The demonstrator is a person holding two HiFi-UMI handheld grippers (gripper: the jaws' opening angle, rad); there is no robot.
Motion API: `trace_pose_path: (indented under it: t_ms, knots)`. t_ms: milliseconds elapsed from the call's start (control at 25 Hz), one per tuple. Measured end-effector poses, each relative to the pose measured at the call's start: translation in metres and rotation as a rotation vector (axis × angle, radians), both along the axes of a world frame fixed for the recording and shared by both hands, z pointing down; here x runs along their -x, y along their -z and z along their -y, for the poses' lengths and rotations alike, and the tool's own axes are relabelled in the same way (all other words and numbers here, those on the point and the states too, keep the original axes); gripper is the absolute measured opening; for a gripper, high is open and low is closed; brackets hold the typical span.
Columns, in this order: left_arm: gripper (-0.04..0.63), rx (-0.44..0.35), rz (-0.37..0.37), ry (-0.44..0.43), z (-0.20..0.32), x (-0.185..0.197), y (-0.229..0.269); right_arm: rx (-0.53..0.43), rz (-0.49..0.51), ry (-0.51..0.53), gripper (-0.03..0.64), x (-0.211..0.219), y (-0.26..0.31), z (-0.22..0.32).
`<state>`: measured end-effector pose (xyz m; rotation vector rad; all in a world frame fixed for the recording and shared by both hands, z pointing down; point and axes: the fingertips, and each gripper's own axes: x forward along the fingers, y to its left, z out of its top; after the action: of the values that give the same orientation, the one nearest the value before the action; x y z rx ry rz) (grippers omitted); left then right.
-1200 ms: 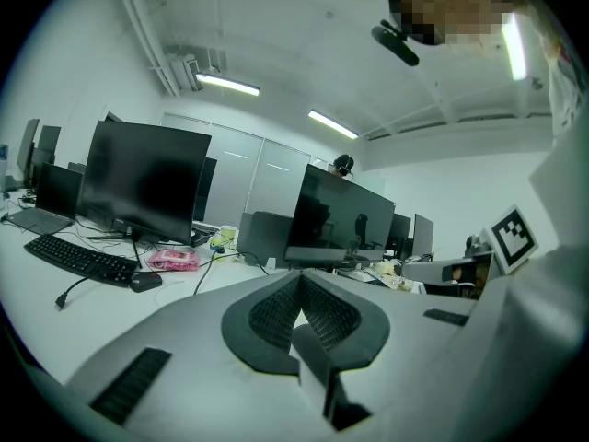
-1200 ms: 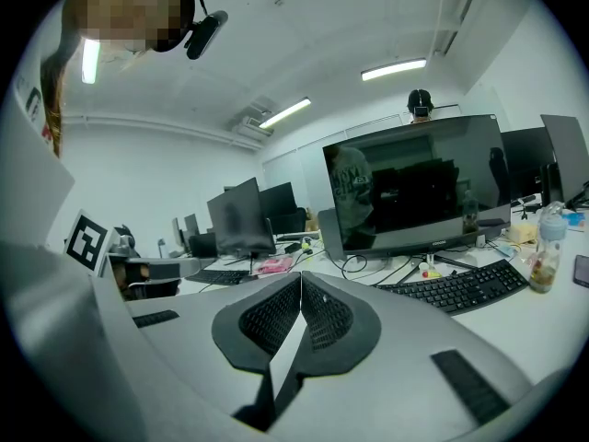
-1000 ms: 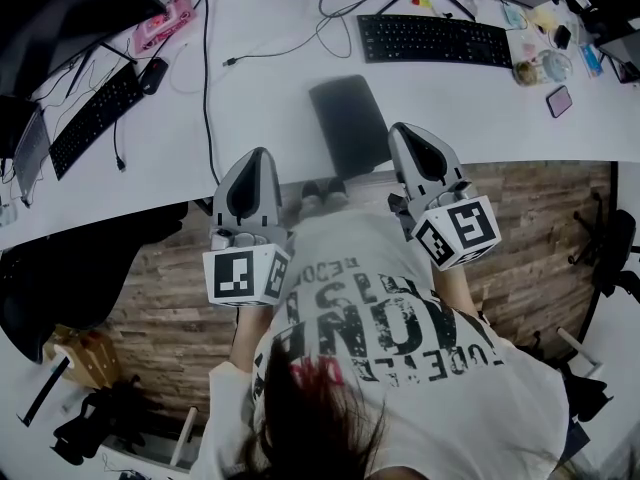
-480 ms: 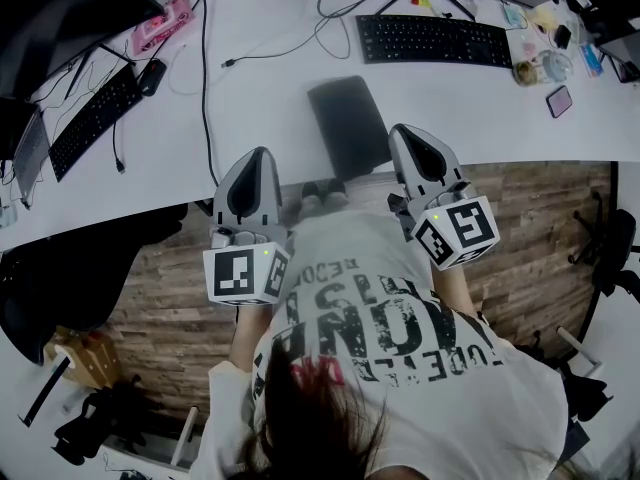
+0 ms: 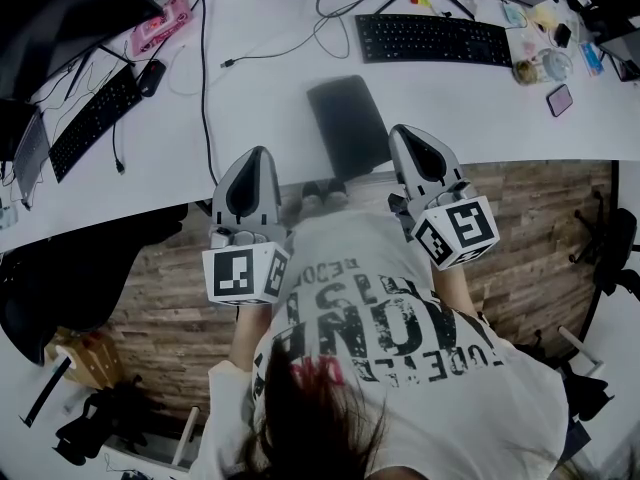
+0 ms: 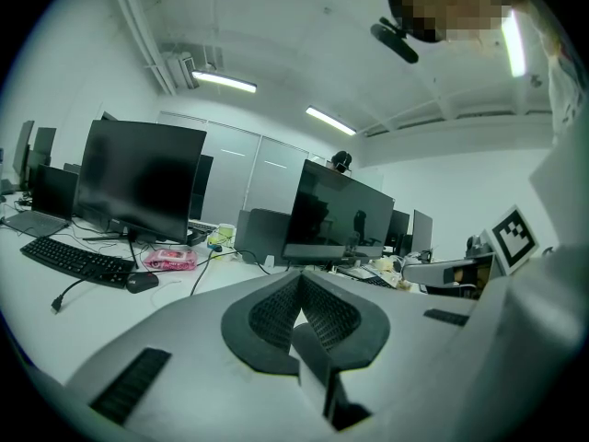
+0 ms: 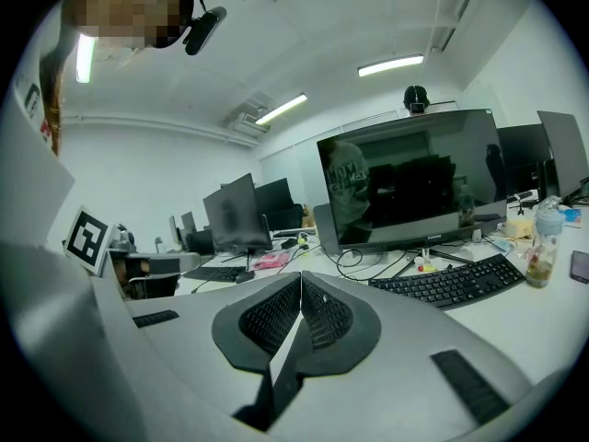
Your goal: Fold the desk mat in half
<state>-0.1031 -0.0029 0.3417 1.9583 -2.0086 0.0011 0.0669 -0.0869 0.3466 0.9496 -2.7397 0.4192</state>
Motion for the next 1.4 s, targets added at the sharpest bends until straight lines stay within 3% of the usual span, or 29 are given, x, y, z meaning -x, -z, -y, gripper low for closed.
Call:
trace_pose_path:
  t_ms: [1400]
  knots:
    - [0.002,0.008,-0.018,-0.007,0.007,0.008,-0.005,-0.002,-0.024,0.007,0.002,0.008,-0.002,0.003]
